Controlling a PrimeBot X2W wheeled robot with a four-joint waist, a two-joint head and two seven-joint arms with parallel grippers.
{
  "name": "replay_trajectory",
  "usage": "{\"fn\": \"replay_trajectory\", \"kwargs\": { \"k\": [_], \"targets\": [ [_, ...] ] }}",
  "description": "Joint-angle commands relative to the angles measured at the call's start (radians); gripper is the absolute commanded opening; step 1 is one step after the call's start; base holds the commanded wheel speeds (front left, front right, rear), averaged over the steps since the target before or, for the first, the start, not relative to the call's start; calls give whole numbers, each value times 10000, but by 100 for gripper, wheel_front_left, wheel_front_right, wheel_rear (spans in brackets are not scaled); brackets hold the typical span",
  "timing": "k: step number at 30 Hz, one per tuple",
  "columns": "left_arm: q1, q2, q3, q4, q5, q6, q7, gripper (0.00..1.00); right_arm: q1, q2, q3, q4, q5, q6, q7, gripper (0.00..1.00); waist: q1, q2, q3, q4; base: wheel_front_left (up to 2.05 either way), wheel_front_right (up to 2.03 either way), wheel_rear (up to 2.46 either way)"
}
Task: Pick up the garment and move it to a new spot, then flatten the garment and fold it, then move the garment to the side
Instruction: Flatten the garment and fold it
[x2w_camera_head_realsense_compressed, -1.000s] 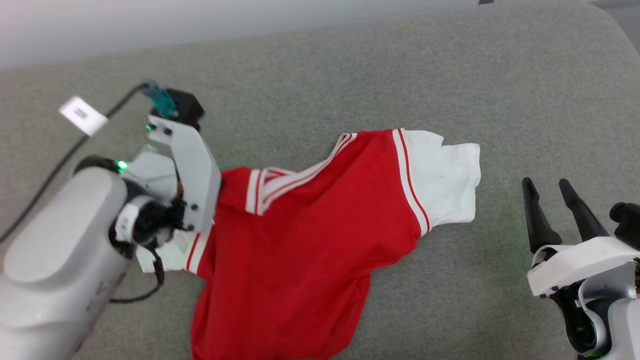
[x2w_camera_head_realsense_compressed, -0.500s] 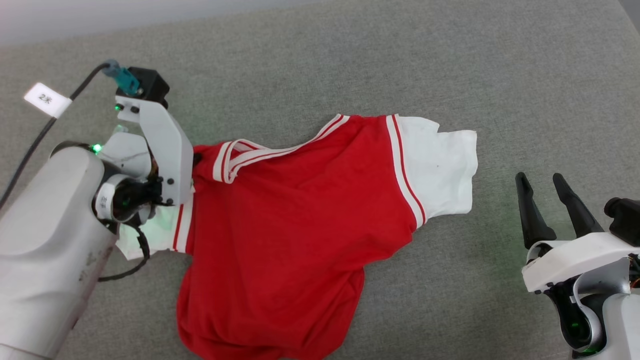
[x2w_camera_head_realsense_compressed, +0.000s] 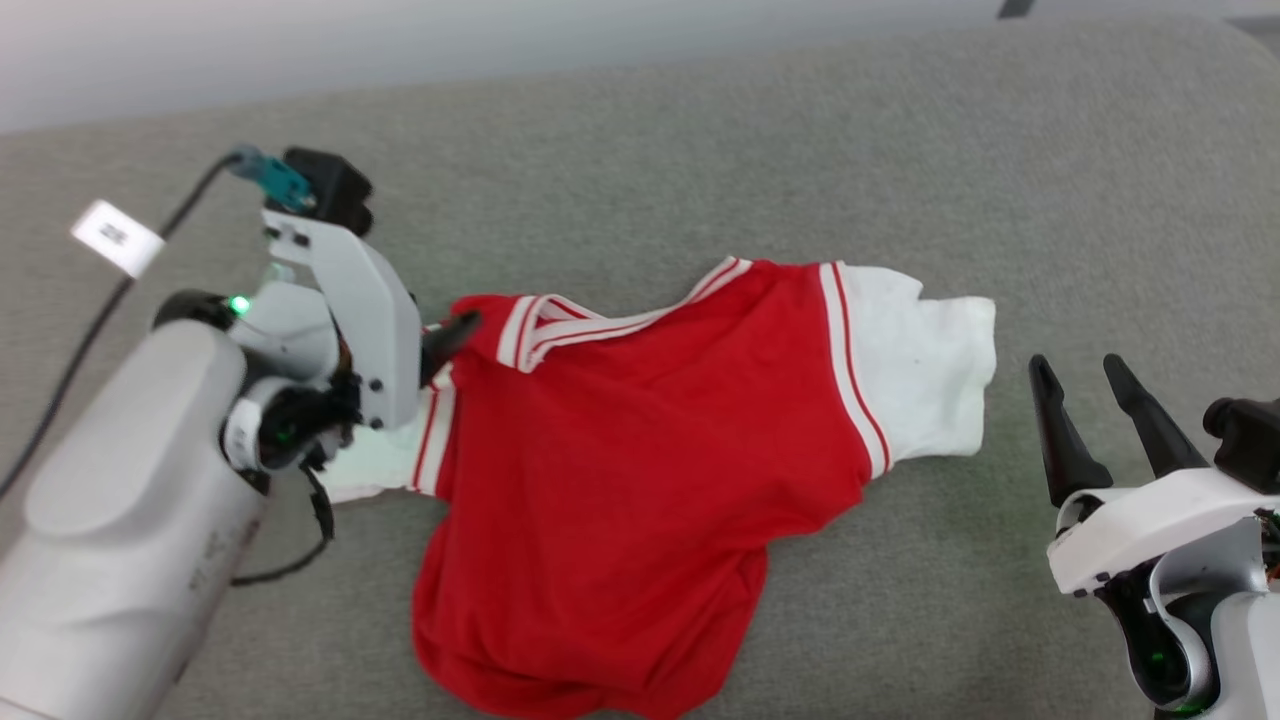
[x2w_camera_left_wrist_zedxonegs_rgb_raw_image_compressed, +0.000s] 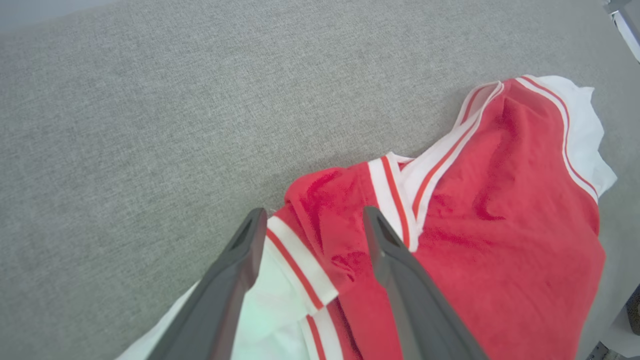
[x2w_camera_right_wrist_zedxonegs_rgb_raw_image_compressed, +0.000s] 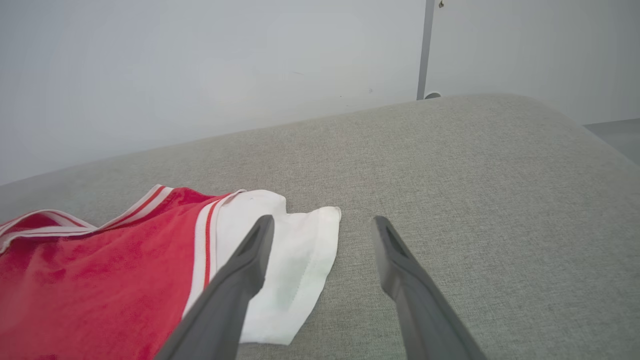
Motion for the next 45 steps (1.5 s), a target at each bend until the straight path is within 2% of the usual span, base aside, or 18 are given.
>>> {"fn": "replay_trajectory", "kwargs": {
  "k": [1, 7, 14, 27, 33, 34, 36, 37, 38, 45],
  "targets": [
    [230, -55, -86, -191, -3, -115, -44, 100, 189, -64, -26, -38, -91, -7, 78, 100, 0, -1, -396, 374, 0, 0, 0],
    [577, -89, -514, -1039, -1, -384, 134, 100, 340, -145, -28, -151, -114, -7, 291, 100, 0, -1, -692, 641, 0, 0, 0],
    [492, -69, -1073, -1466, 420, -646, -117, 100, 283, -131, 63, -346, -82, -7, 423, 100, 0, -1, -583, 592, 0, 0, 0],
    [-161, 137, -1952, -546, 968, -787, -1014, 100, 170, -17, -11, -398, -67, -7, 285, 100, 0, -1, -30, 79, 0, 0, 0],
    [-368, 243, -2450, -300, 784, -797, -1117, 100, 140, 17, -32, -382, -80, -7, 252, 100, 0, -1, 71, 5, 0, 0, 0],
    [-395, 267, -2574, -258, 747, -798, -1109, 91, 138, 20, -32, -371, -79, -7, 228, 100, 0, -1, 84, 2, 0, 0, 0],
    [-487, 298, -2766, -189, 682, -792, -1162, 41, 129, 21, -30, -343, -74, -7, 191, 100, 0, -1, 109, 3, 0, 0, 0],
    [-536, 309, -2838, -148, 627, -792, -1171, 26, 120, 21, -35, -329, -65, -7, 186, 100, 0, -1, 122, 8, 0, 0, 0],
    [-581, 329, -2888, -81, 600, -793, -1200, 0, 114, 19, -38, -305, -59, -7, 180, 100, 0, -1, 131, 15, 0, 0, 0],
    [-900, 303, -3315, 76, 321, -793, -1357, 0, 89, 30, -10, -256, -61, -7, 145, 100, 0, -1, 161, 60, 0, 0, 0]
  ]
}}
